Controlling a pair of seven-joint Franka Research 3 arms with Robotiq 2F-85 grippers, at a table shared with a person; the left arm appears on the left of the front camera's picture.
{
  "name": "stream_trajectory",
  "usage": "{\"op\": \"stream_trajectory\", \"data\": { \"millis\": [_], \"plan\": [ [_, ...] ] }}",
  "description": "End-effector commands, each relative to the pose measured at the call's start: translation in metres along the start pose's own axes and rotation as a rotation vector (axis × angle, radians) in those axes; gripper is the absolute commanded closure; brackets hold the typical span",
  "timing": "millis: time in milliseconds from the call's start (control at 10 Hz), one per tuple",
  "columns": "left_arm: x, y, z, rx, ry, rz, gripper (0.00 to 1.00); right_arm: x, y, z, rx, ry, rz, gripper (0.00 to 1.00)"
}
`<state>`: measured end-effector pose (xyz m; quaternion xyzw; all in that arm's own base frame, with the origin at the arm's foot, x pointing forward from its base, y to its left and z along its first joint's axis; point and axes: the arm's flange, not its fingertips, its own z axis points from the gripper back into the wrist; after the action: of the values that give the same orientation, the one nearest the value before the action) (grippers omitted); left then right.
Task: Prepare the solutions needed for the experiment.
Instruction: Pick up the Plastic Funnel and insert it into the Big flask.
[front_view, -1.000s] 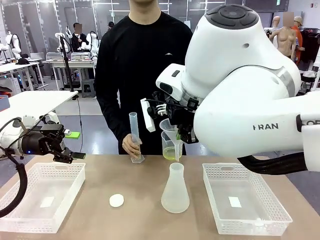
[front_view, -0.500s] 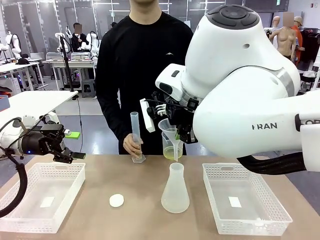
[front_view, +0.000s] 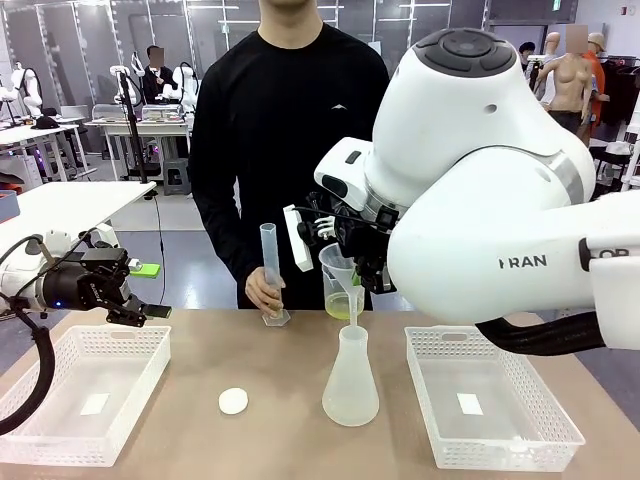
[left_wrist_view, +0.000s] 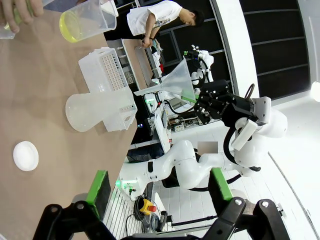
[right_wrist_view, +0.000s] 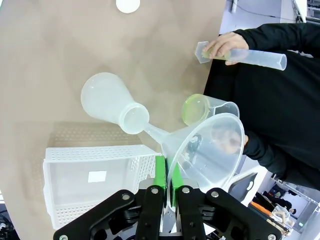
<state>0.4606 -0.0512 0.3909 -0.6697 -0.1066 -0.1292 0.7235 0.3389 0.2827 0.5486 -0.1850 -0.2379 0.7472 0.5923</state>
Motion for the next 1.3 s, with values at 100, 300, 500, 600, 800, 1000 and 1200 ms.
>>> {"op": "stream_trajectory", "data": {
  "millis": [100, 300, 500, 600, 800, 1000, 1200],
  "plan": [
    [0.000, -0.001, 0.001, -0.002, 0.011, -0.013, 0.00, -0.010, 0.007, -0.011, 0.010, -0.035, -0.035, 0.96],
    [0.000, -0.001, 0.001, -0.002, 0.011, -0.013, 0.00, -0.014, 0.010, -0.021, 0.015, -0.050, -0.041, 0.96],
    [0.000, -0.001, 0.001, -0.002, 0.011, -0.013, 0.00, -0.015, 0.013, -0.031, 0.023, -0.083, -0.032, 0.96],
    [0.000, -0.001, 0.001, -0.002, 0.011, -0.013, 0.00, -0.016, 0.014, -0.036, 0.031, -0.086, -0.035, 0.96],
    [0.000, -0.001, 0.001, -0.002, 0.011, -0.013, 0.00, -0.016, 0.017, -0.045, 0.041, -0.076, -0.032, 0.96],
    [0.000, -0.001, 0.001, -0.002, 0.011, -0.013, 0.00, -0.019, 0.018, -0.057, 0.055, -0.083, -0.033, 0.96],
    [0.000, -0.001, 0.001, -0.002, 0.011, -0.013, 0.00, -0.022, 0.022, -0.070, 0.081, -0.097, -0.027, 0.96]
  ]
}}
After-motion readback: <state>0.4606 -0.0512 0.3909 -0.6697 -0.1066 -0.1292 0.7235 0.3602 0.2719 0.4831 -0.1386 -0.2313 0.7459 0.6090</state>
